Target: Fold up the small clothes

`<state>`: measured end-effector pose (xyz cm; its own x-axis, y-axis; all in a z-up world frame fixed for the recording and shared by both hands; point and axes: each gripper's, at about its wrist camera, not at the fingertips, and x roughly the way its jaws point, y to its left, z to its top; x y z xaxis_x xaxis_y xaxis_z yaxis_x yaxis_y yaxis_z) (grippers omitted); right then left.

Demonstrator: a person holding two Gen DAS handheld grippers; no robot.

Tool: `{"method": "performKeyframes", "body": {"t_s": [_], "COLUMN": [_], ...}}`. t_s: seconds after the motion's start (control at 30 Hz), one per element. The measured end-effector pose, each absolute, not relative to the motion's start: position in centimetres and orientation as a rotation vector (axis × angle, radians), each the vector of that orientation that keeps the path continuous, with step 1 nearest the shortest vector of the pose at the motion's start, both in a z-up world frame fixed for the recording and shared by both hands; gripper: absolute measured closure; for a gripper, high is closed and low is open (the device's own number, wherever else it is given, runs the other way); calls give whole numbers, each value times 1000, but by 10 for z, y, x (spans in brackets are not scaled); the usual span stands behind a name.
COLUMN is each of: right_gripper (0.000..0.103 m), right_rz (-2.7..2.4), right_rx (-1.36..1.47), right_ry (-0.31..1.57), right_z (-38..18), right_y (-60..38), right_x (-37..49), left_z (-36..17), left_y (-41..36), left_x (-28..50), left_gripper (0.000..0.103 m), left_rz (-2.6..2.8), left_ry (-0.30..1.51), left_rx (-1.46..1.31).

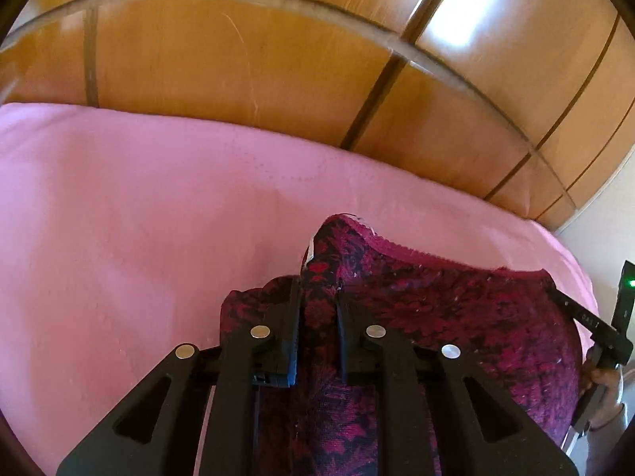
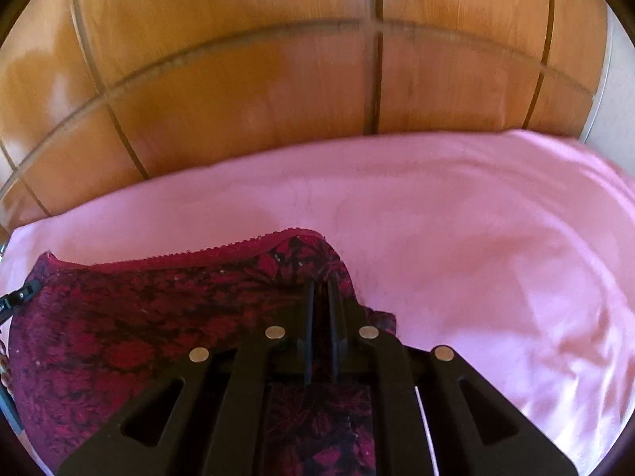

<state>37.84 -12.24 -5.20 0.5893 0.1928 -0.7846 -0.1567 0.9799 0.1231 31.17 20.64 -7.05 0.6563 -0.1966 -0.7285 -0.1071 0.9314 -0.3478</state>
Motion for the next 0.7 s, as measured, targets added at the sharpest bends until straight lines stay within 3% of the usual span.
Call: {"method": "performKeyframes", "body": {"t_s": [0.07, 0.2, 0.27, 0.37, 0.6, 0.7], "right_gripper": [91, 66, 59, 56, 56, 62], "right_rz": [218, 292, 338, 374, 403, 400], "right_rx": [46, 132, 173, 204, 251, 278], "right_ry": [915, 882, 867, 864, 924, 957], "right_z": [-47, -30, -26, -28, -58, -75], "right_y": [-123, -144, -161, -178, -213, -212], "right_x": [376, 352, 324, 283, 199, 190], "left_z": [-63, -53, -56, -68, -100, -110], "left_y": [210, 212, 212, 213, 208, 200], "left_x": [303, 261, 238, 190, 97, 86], "left_gripper": [81, 46, 45, 42, 39, 39], "left_rz": [-65, -68, -100, -152, -271, -284], "left_ry": [834, 770, 756, 740, 757, 769], "left_rx": [-403, -406, -407, -440, -575, -580]}}
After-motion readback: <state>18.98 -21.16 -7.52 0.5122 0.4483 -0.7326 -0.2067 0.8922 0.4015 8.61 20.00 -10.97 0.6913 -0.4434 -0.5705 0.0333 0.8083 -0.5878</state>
